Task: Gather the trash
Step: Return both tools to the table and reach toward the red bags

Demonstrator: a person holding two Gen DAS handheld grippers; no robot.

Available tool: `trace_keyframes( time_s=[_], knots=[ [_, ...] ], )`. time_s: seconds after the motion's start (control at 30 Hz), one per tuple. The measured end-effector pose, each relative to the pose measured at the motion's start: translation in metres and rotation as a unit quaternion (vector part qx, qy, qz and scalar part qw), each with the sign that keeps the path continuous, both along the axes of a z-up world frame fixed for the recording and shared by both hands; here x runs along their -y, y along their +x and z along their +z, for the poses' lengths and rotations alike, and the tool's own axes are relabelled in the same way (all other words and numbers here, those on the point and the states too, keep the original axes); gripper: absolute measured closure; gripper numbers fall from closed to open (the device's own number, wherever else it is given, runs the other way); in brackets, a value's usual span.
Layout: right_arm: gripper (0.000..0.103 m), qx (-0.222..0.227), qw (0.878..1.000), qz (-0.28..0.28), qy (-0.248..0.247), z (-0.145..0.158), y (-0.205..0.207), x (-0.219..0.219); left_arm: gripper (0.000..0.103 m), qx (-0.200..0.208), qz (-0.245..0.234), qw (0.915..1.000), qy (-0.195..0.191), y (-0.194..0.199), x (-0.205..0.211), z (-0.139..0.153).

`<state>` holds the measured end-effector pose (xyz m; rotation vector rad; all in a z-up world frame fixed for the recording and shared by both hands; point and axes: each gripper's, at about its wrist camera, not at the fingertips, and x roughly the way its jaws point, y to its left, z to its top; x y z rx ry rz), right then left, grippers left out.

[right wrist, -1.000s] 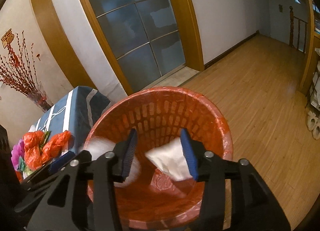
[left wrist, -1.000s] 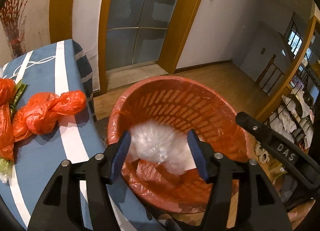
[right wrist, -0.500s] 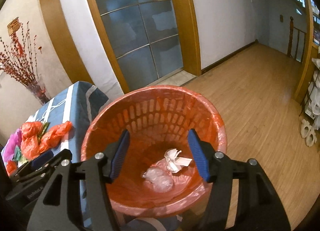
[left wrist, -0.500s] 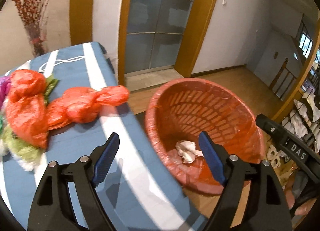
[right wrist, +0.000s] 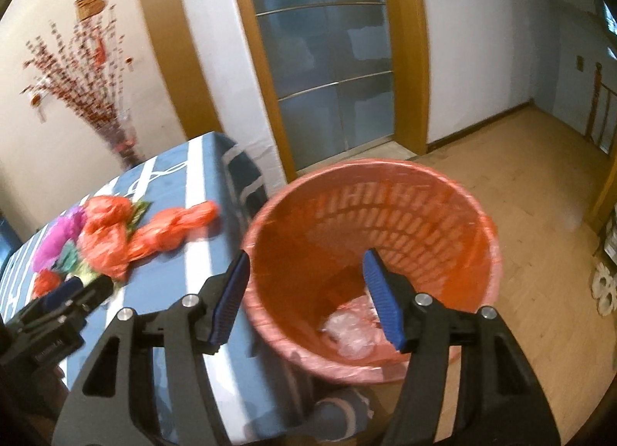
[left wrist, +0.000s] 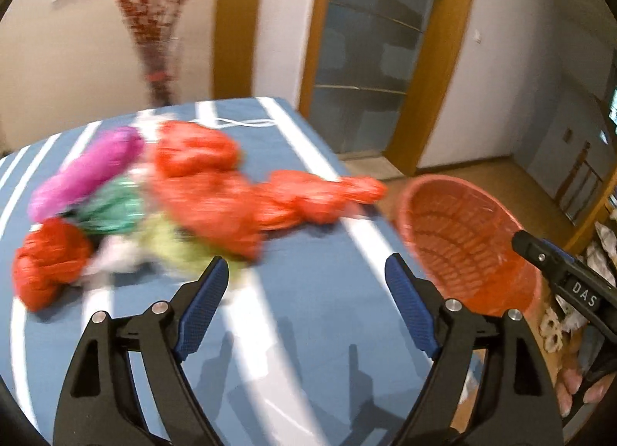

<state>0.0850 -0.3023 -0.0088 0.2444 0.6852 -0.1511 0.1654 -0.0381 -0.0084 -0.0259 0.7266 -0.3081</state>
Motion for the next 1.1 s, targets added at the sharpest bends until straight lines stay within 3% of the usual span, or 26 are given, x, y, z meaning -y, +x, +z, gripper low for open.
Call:
trace_keyframes(
  time_s=[0.17, 0.33, 0.47, 0.9, 1.1],
  knots=[
    [0.040, -0.001, 0.999, 0.040, -0.006, 0.000, 0.005, -0.040, 0.018, 0.010, 0.058, 0.9982, 0.005, 0.000, -0.061, 0.004],
    [0.040, -0.007, 0.997, 0.074, -0.010, -0.002, 0.014, -0.076, 0.018, 0.007, 0.131, 0.9911, 0.022, 0.010, -0.131, 0.000],
    [0.040, -0.012, 0.995, 0.094, -0.013, -0.004, 0.021, -0.100, 0.015, 0.002, 0.160, 0.9866, 0.031, 0.020, -0.167, -0.005],
    [0.040, -0.023, 0.991, 0.128, -0.029, -0.008, 0.043, -0.147, 0.015, -0.039, 0.137, 0.9894, 0.026, 0.048, -0.197, -0.031],
    [0.040, -0.029, 0.990, 0.133, -0.031, -0.012, 0.050, -0.157, 0.028, -0.037, 0.127, 0.9908, 0.029, 0.047, -0.201, -0.035]
  ],
)
